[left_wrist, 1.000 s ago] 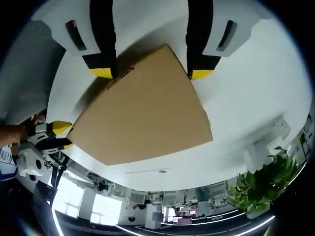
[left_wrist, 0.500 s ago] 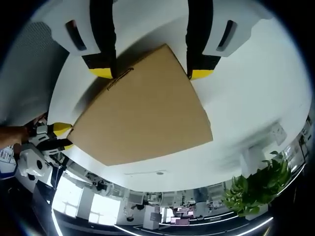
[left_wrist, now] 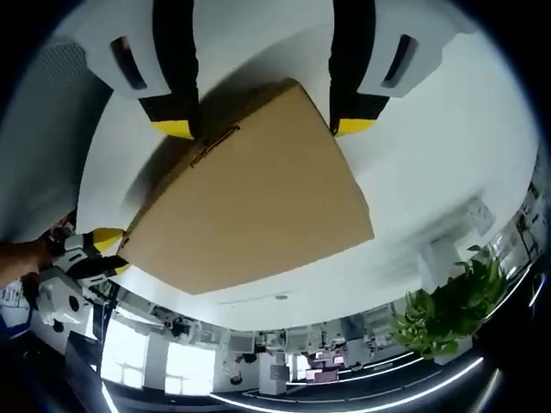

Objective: Operate the shoe box by opening the lid, removing the specified soft item, and placing it in the target area until the item is outside and the box remains undamaged.

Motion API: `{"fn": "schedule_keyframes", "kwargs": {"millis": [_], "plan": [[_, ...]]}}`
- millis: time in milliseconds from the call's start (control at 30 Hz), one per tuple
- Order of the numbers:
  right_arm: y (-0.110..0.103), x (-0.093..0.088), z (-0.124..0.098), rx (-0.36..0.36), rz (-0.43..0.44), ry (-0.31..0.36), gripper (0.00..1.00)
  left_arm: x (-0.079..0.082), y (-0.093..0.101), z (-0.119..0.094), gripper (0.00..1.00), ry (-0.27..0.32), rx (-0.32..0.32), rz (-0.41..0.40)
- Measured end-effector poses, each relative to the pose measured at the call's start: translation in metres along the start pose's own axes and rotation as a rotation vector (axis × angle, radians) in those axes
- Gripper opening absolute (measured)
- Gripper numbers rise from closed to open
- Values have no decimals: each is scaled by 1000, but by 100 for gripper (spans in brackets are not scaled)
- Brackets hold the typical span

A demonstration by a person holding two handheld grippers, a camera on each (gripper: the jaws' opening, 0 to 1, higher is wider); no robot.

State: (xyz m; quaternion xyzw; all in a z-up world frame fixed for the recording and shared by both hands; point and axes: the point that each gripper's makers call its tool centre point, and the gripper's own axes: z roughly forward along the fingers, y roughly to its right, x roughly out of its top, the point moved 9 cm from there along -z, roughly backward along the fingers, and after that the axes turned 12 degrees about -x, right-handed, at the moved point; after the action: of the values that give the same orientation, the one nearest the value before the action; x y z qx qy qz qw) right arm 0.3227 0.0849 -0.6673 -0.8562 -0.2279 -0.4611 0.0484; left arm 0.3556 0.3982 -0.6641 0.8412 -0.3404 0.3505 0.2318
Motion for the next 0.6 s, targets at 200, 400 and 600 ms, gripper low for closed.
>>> {"fn": "schedule_keyframes", "kwargs": {"millis": [200, 400, 600], "plan": [[-1, 2, 0, 0, 0, -16, 31, 2, -1, 1, 55, -2, 14, -24], [-1, 9, -5, 2, 21, -23, 32, 6, -1, -3, 56, -6, 7, -46], [1, 14, -11, 24, 44, -10, 34, 14, -1, -9, 57, 3, -11, -73]]}}
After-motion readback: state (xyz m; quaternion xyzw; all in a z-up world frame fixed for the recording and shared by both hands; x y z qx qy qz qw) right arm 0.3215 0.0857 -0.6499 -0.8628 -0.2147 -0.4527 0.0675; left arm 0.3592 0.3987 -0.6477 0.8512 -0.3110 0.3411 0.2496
